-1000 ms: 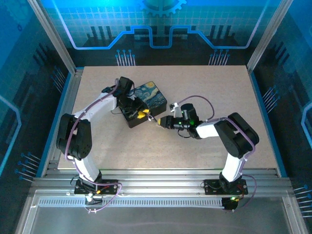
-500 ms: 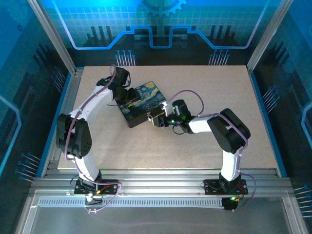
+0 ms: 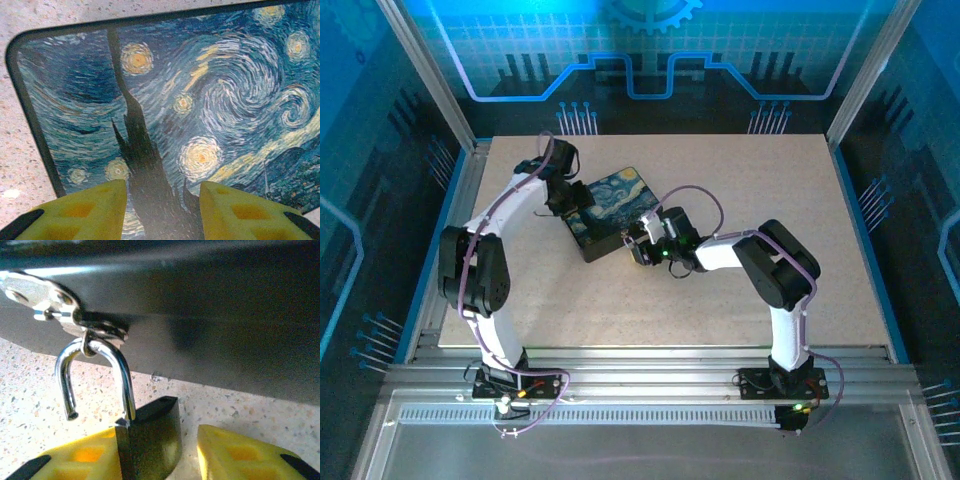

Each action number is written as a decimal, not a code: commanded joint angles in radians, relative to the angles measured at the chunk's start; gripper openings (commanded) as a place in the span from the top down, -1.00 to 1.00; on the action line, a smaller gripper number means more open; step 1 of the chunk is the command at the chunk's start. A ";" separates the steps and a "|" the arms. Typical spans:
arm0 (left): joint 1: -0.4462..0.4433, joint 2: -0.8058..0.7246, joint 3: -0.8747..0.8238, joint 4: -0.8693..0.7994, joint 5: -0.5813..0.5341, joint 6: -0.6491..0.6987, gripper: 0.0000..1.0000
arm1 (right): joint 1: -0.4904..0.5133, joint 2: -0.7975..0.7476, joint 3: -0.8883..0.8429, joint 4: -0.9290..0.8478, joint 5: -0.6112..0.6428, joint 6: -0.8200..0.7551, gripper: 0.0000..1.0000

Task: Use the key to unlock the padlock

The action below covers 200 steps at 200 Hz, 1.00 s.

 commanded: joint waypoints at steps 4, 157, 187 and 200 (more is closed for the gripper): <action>0.007 0.015 0.002 0.009 -0.032 0.030 0.14 | 0.027 0.023 0.010 0.002 0.060 0.011 0.30; -0.086 -0.027 -0.174 0.053 -0.010 -0.004 0.31 | 0.024 -0.091 -0.094 0.290 0.377 0.710 1.00; -0.094 -0.009 -0.173 0.037 -0.019 0.008 0.32 | -0.013 -0.074 -0.106 0.411 0.313 0.784 1.00; -0.094 -0.001 -0.167 0.027 -0.028 0.017 0.32 | -0.036 -0.072 -0.106 0.411 0.276 0.814 1.00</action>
